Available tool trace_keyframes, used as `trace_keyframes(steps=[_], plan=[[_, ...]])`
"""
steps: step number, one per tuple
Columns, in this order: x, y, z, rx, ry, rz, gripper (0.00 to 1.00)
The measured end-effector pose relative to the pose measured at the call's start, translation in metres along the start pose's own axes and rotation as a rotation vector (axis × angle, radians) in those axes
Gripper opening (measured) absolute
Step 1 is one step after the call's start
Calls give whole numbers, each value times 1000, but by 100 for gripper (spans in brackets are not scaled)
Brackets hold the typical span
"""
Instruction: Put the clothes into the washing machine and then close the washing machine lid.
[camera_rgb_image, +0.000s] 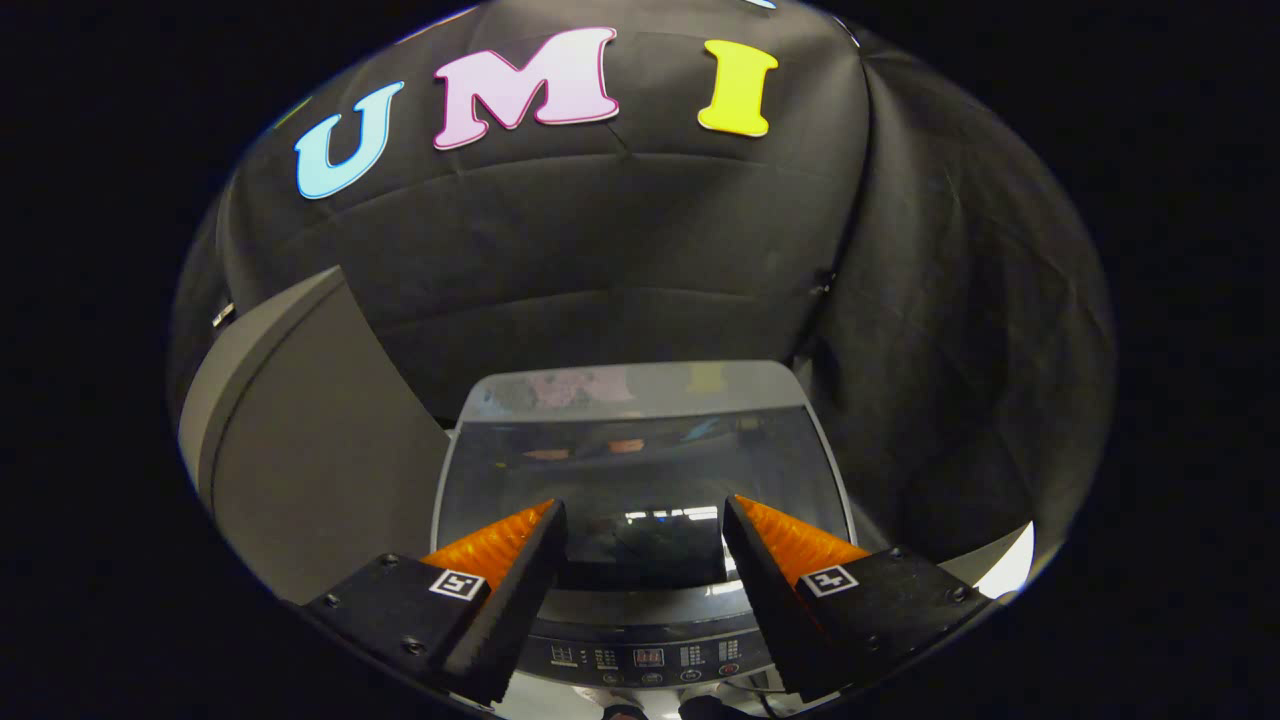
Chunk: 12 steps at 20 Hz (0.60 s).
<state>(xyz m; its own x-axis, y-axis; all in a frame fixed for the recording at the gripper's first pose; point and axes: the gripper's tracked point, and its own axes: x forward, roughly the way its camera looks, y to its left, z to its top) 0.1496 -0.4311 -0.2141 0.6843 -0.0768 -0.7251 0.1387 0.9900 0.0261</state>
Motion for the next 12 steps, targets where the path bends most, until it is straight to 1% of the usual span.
trace_keyframes(steps=[5,6,10,12], plan=[[6,-4,-32,-36,51,-15,99],[4,-6,-36,-38,55,-7,99],[-8,-6,-24,-65,10,-18,99],[-21,-4,-11,-68,-35,-13,98]])
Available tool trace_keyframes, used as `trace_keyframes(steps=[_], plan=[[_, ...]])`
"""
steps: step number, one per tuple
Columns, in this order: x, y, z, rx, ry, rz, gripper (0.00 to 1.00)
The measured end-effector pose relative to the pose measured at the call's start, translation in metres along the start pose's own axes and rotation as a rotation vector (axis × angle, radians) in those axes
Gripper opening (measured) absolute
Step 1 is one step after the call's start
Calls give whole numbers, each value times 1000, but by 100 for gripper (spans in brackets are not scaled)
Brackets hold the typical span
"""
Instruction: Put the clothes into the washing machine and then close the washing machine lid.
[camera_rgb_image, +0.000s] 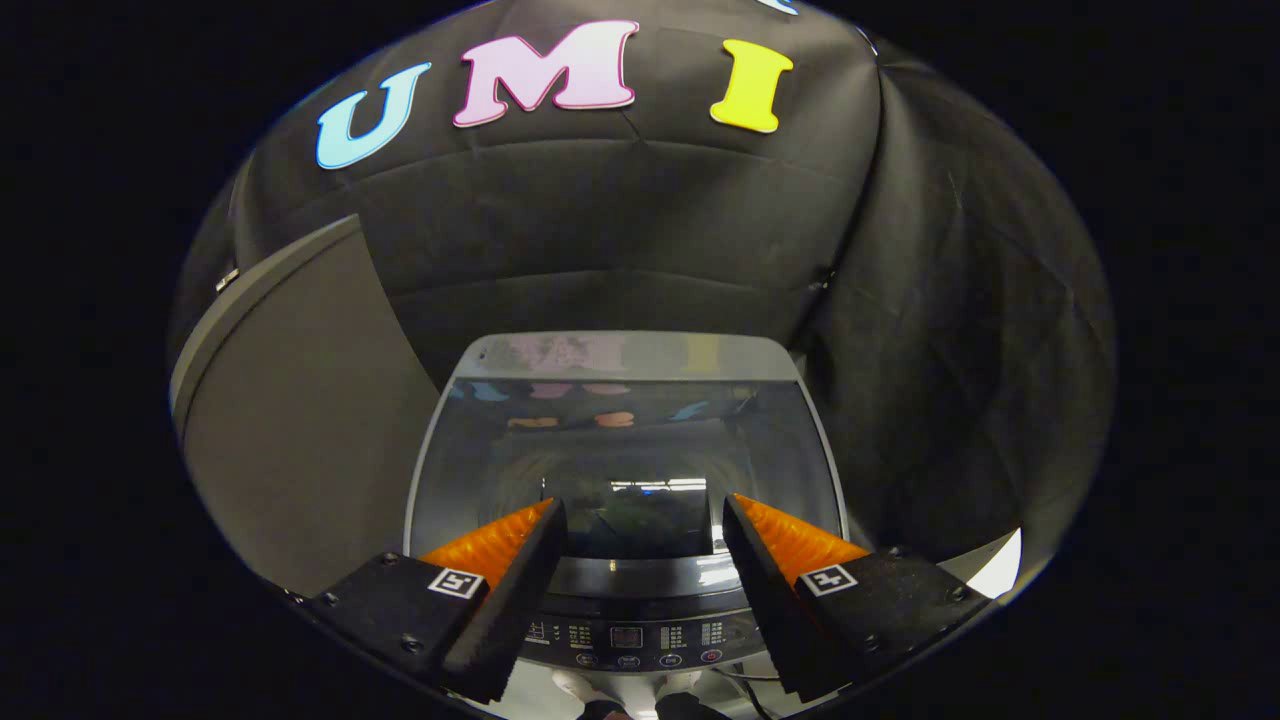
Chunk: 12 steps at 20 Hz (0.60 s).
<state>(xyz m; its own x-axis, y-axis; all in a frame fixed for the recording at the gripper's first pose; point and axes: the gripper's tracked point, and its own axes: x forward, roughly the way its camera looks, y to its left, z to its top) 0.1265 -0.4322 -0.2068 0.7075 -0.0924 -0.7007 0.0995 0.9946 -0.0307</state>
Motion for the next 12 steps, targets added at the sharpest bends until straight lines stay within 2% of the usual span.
trace_keyframes(steps=[8,12], plan=[[-80,13,72,-6,-316,54,98],[-119,24,90,38,-458,99,98]])
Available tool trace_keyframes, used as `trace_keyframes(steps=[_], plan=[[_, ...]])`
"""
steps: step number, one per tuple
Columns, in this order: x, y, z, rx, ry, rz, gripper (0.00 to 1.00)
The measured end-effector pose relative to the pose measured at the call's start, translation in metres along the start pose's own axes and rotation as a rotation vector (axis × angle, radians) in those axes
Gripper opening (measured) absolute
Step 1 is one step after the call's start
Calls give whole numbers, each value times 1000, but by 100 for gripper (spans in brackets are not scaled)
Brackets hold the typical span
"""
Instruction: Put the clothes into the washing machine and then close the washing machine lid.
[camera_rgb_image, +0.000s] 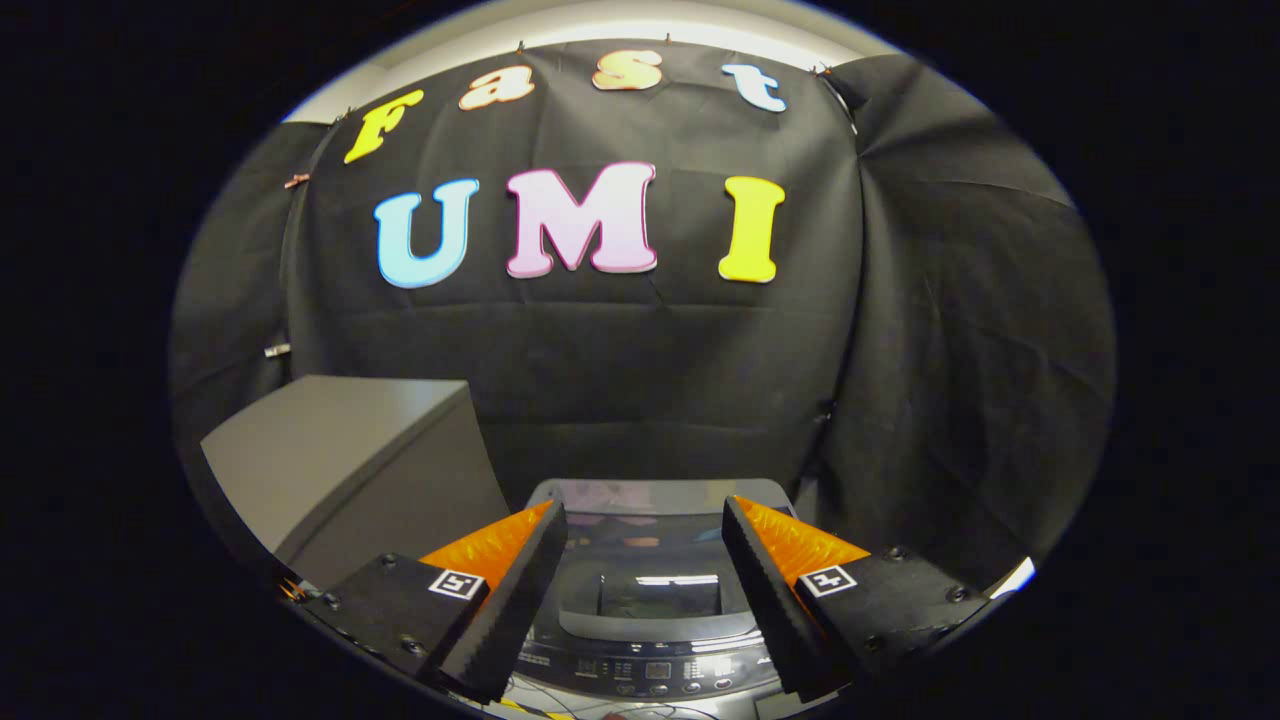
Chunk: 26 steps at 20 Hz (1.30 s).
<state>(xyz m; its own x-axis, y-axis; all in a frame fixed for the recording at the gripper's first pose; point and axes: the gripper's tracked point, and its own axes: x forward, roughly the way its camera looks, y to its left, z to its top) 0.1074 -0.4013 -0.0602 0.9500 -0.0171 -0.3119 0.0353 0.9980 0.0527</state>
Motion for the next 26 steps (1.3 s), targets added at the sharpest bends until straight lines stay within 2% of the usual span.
trace_keyframes(steps=[10,15,26], plan=[[-66,-7,57,99,-267,-34,98],[-86,0,76,57,-310,-29,98],[-89,20,83,21,-295,14,99]])
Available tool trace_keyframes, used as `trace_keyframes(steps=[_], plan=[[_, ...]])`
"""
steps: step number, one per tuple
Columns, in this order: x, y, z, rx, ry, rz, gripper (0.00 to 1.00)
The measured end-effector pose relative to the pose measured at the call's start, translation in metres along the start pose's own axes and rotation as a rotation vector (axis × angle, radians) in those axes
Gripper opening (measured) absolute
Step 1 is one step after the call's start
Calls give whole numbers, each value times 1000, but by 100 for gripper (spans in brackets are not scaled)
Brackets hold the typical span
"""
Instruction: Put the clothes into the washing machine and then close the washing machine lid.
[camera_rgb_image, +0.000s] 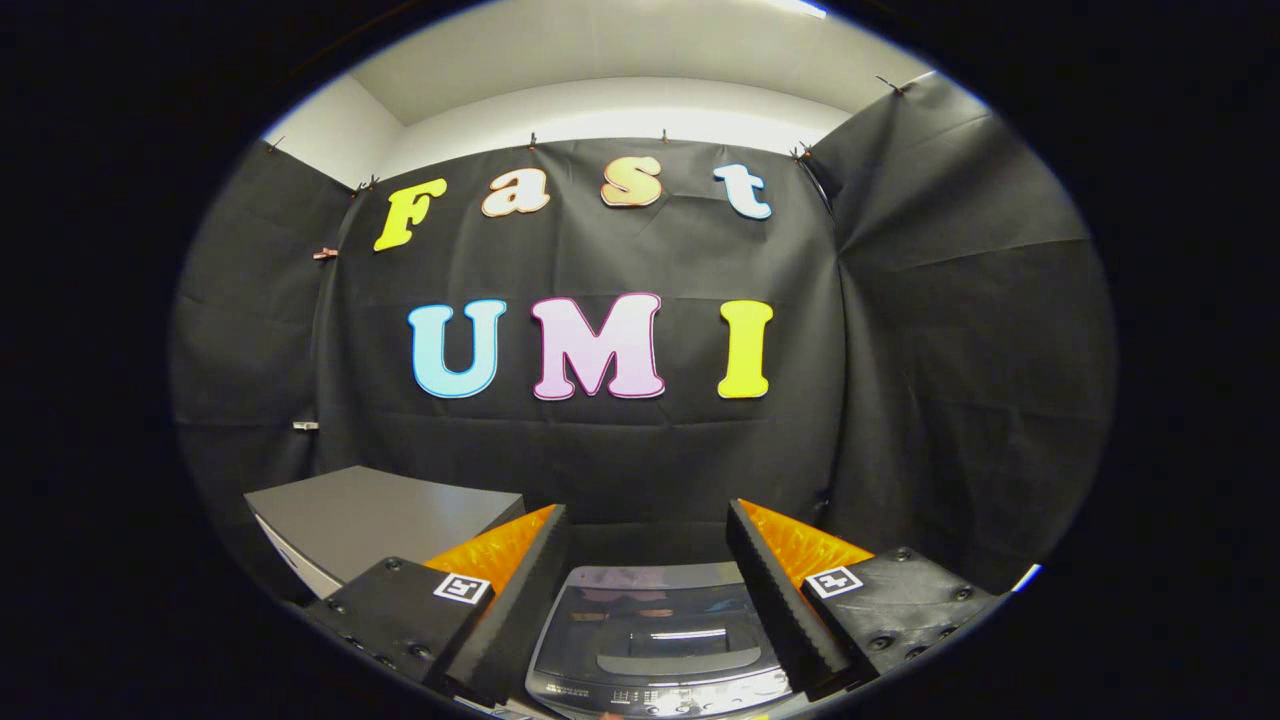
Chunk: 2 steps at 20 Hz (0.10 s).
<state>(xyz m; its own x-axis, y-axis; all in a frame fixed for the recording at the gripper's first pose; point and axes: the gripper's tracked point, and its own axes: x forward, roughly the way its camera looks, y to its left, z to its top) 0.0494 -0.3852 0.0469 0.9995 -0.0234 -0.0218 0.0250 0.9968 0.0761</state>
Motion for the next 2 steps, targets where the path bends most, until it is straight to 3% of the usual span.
trace_keyframes(steps=[2], plan=[[1,-1,1,6,1,-3,98]])
